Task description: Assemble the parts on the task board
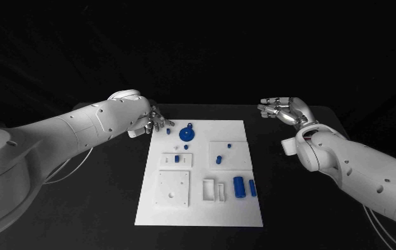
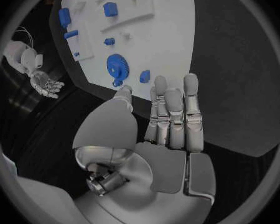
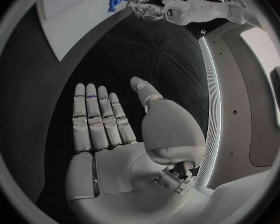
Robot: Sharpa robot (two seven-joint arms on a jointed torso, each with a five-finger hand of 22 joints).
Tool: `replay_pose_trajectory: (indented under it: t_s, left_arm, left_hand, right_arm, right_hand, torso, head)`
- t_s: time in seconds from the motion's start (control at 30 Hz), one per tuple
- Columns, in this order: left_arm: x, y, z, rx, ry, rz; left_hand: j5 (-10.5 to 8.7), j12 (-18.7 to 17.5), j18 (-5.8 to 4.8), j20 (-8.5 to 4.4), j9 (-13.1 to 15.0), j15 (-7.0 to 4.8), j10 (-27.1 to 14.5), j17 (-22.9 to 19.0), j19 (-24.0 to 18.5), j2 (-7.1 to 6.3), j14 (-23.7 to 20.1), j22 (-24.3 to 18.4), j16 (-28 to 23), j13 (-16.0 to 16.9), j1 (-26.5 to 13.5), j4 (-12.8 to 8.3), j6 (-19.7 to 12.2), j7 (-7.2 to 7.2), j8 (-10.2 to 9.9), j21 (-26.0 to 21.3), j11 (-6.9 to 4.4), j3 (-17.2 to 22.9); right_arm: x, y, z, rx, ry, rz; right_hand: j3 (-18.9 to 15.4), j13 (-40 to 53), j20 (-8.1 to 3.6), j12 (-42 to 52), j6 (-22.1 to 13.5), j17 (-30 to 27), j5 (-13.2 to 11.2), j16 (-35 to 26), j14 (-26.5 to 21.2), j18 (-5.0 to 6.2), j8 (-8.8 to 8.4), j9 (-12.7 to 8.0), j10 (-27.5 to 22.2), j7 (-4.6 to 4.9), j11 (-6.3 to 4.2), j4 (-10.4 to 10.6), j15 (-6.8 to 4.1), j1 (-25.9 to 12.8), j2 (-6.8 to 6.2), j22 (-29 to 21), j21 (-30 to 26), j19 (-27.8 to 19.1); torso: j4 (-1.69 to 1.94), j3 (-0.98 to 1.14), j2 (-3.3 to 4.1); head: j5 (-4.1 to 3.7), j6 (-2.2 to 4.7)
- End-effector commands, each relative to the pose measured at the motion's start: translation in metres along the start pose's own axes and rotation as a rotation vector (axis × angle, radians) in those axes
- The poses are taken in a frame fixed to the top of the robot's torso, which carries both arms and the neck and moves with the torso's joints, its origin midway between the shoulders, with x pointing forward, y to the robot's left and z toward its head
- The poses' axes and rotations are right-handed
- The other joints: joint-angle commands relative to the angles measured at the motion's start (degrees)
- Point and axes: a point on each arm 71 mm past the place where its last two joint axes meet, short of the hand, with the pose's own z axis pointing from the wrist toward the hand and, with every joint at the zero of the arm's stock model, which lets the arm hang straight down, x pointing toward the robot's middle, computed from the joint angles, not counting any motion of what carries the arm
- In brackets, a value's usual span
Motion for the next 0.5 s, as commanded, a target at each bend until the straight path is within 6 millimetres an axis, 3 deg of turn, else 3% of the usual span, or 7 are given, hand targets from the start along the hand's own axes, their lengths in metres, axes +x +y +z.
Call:
replay_pose_trajectory:
  t_s: [0.03,0.27,0.33,0.5]
  left_arm:
    - [0.005,-0.003,0.001,0.014,0.044,0.027]
    - [0.010,-0.002,0.003,0.009,0.062,0.028]
    - [0.011,-0.001,0.004,0.007,0.065,0.026]
    - [0.015,0.000,0.006,0.003,0.070,0.022]
  left_hand:
    - [-0.41,0.3,-0.12,0.05,-0.1,0.11,-0.3,-0.1,-0.5,-0.21,-0.3,1.1,0.2,-0.1,-0.3,0.4,-0.1,0.39,-0.3,0.3,-0.12,-0.1]
    - [-0.51,0.3,-0.08,0.10,-0.6,0.17,-0.5,-0.2,-0.6,0.14,-0.4,1.1,0.3,-0.2,-0.5,0.4,-0.1,0.52,-0.9,0.3,-0.03,-0.1]
    - [-0.60,0.4,0.08,0.25,-2.4,0.33,-0.7,-0.3,-0.5,0.11,-0.4,1.1,0.3,-0.2,-0.6,0.4,-0.2,0.88,-2.3,0.3,0.17,-0.2]
    - [-0.56,0.5,0.17,0.33,-4.1,0.39,-0.9,-0.4,-0.5,0.59,-0.4,1.1,0.3,-0.2,-0.7,0.0,-0.3,1.03,-2.7,0.2,0.25,-0.3]
  right_arm:
    - [0.002,0.002,0.000,-0.009,0.011,0.006]
    - [0.002,0.002,0.000,-0.012,0.013,0.006]
    - [0.002,0.002,0.000,-0.012,0.013,0.004]
    - [0.002,0.002,0.001,-0.013,0.014,0.003]
  right_hand:
    - [-1.3,0.0,0.09,-0.2,-0.4,0.0,-0.1,-0.4,-0.5,1.07,-0.28,0.0,-0.4,0.06,0.06,0.4,0.11,0.3,0.67,-0.1,-0.1,-0.5]
    - [-1.9,0.0,0.11,-0.2,-0.4,-0.1,0.1,-0.4,-0.5,1.07,-0.28,0.0,-0.4,0.08,0.07,0.6,0.12,0.4,0.79,-0.1,-0.1,-0.5]
    - [-1.9,0.0,0.11,-0.2,-0.4,-0.1,0.1,-0.4,-0.5,1.07,-0.28,0.0,-0.4,0.08,0.07,0.6,0.12,0.4,0.79,-0.1,-0.1,-0.5]
    - [-2.2,-0.1,0.12,-0.2,-0.4,-0.1,0.2,-0.4,-0.5,1.07,-0.28,0.0,-0.5,0.08,0.07,0.7,0.13,0.5,0.88,-0.1,-0.1,-0.5]
  torso:
    - [-0.11,-0.07,0.03]
    - [-0.09,-0.14,0.10]
    - [-0.10,-0.15,0.09]
    - [-0.24,-0.08,0.16]
  head:
    - [0.12,0.01]
    - [0.03,0.09]
    - [0.09,0.17]
    - [0.14,0.21]
